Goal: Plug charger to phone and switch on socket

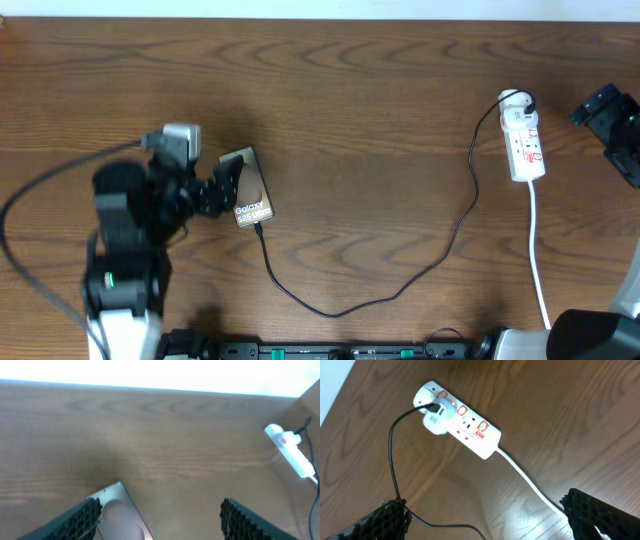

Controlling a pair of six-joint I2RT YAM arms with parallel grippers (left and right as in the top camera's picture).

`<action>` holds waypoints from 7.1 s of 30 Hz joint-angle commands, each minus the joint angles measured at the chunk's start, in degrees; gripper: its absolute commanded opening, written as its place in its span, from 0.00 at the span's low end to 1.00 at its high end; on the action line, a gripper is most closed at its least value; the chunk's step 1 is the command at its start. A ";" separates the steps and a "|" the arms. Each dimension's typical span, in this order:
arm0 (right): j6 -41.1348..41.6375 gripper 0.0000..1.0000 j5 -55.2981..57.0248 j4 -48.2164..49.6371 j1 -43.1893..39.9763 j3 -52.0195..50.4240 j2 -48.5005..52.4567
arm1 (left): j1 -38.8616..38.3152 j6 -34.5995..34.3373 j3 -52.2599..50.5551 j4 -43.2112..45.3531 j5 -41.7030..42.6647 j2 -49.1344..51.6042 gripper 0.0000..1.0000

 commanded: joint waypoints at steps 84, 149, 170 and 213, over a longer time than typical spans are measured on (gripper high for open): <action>0.61 0.99 0.09 0.00 -0.09 0.31 -0.61 | -0.13 5.27 -41.29 12.61 -19.43 -46.12 0.78; -20.72 0.99 9.05 68.41 26.29 -97.59 -89.20 | -0.13 5.27 -41.29 12.61 -19.43 -46.12 0.78; -20.68 0.99 8.92 68.52 26.27 -97.59 -89.18 | -0.13 5.27 -41.29 12.61 -19.43 -46.12 0.78; -20.68 0.99 8.92 68.52 26.27 -97.59 -89.18 | -0.13 5.27 -41.29 12.61 -19.43 -46.12 0.78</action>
